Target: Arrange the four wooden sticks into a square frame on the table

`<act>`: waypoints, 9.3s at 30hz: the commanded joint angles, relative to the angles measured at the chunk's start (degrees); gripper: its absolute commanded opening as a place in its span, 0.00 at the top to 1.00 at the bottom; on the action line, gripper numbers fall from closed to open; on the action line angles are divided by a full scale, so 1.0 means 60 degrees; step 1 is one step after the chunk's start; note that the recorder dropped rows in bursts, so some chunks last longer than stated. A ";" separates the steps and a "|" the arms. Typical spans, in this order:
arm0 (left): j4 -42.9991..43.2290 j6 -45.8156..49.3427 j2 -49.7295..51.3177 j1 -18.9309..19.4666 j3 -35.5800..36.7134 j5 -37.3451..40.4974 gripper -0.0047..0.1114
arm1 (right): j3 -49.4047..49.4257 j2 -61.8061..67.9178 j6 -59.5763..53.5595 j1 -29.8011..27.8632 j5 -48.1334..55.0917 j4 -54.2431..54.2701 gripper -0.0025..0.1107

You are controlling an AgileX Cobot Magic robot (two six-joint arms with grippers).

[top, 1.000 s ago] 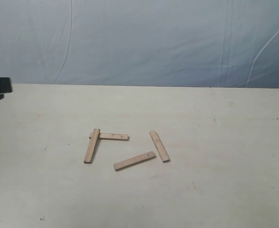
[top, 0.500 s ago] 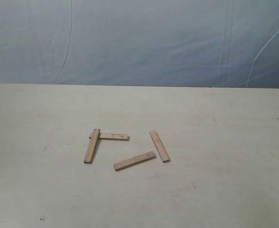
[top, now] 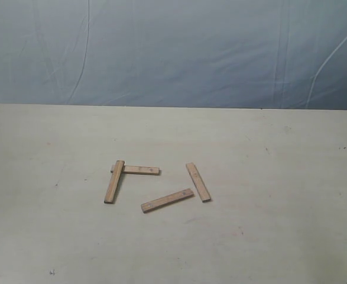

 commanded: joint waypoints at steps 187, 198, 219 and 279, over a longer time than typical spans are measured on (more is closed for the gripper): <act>0.0595 0.0000 -0.0074 -0.0017 0.0041 0.0662 0.96 | -1.8432 2.3021 0.5515 0.7341 1.1442 -0.4485 0.98; 0.0595 0.0000 -0.0074 -0.0017 0.0041 0.0662 0.96 | -1.9646 2.2326 0.2544 0.7282 1.4184 -0.4689 0.98; 0.0595 0.0000 -0.0074 -0.0017 0.0041 0.0699 0.96 | -1.6299 2.1531 0.5071 0.8273 1.2544 -0.4549 0.99; 0.7955 -0.5160 1.7062 -0.3435 -0.6435 -0.3925 0.96 | -1.6834 2.0925 0.0996 0.6181 1.3198 -0.3504 0.99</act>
